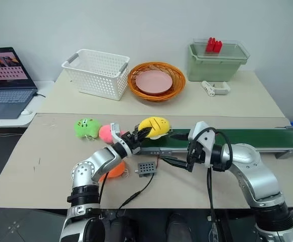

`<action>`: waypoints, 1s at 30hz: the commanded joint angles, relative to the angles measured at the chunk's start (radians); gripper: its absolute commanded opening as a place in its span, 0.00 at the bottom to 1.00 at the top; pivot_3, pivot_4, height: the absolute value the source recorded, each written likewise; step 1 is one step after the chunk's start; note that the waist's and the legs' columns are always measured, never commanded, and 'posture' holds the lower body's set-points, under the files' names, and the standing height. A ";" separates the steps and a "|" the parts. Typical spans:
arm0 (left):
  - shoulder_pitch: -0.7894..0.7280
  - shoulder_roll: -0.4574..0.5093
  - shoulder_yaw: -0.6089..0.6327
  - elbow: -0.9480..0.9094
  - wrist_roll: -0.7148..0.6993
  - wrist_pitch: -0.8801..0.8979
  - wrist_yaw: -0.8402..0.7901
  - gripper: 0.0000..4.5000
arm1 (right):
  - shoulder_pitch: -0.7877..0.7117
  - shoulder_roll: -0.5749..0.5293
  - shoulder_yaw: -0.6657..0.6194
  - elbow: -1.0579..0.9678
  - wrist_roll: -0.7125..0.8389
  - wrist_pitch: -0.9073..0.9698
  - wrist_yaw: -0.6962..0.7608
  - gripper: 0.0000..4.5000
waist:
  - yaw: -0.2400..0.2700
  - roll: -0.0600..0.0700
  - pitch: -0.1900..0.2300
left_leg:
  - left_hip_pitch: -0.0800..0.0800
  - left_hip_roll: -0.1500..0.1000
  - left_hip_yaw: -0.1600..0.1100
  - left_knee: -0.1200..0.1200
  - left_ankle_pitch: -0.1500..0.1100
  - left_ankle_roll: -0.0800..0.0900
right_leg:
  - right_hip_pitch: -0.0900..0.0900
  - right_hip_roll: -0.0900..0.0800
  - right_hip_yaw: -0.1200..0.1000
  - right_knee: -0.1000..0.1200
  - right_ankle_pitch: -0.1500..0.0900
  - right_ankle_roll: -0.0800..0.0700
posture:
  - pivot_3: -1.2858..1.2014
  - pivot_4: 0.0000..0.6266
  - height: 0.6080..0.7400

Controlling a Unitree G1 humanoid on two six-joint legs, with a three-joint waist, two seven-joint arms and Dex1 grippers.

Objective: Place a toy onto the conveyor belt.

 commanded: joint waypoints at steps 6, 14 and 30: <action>-0.003 0.030 -0.040 0.010 0.064 -0.008 -0.023 0.01 | 0.003 -0.013 -0.047 -0.050 0.030 0.008 -0.012 1.00 | -0.001 0.000 0.000 | 0.000 0.000 0.000 0.000 0.001 -0.002 | 0.000 0.000 0.000 -0.001 0.000 0.000 | 0.52 0.24 1.00; -0.017 0.041 -0.065 0.002 0.115 -0.015 -0.063 0.18 | 0.001 -0.013 -0.045 -0.046 0.028 0.004 -0.017 1.00 | -0.001 0.000 0.000 | 0.000 0.000 0.000 0.000 -0.001 0.001 | -0.001 0.000 0.000 0.000 0.000 0.000 | 0.52 0.24 1.00; -0.046 0.055 -0.057 -0.004 0.135 -0.015 -0.086 0.99 | -0.012 -0.009 -0.041 -0.031 0.023 -0.003 -0.018 1.00 | 0.002 0.000 0.000 | 0.001 0.000 0.000 0.000 -0.001 0.002 | 0.001 0.000 0.000 0.000 0.000 0.000 | 0.52 0.24 1.00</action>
